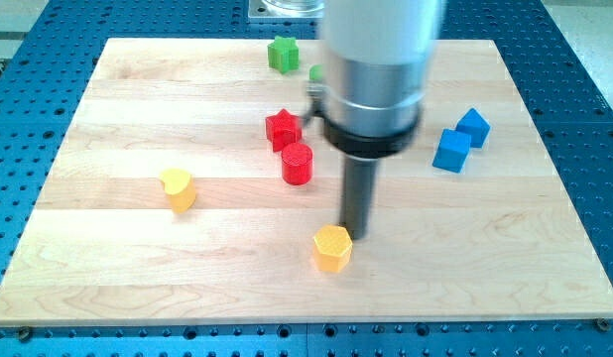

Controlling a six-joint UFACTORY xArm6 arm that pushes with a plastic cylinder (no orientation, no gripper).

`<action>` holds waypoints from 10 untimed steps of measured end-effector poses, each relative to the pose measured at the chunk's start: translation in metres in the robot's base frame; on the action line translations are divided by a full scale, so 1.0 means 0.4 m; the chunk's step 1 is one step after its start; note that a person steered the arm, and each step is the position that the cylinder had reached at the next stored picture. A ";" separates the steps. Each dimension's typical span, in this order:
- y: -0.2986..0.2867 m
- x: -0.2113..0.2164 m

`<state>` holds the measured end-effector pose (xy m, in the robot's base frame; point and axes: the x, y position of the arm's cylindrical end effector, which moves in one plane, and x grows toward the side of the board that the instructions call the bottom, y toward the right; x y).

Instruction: Push the hexagon to the bottom right side of the board

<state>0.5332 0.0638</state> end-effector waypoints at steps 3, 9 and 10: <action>-0.252 0.073; 0.244 0.052; 0.277 -0.011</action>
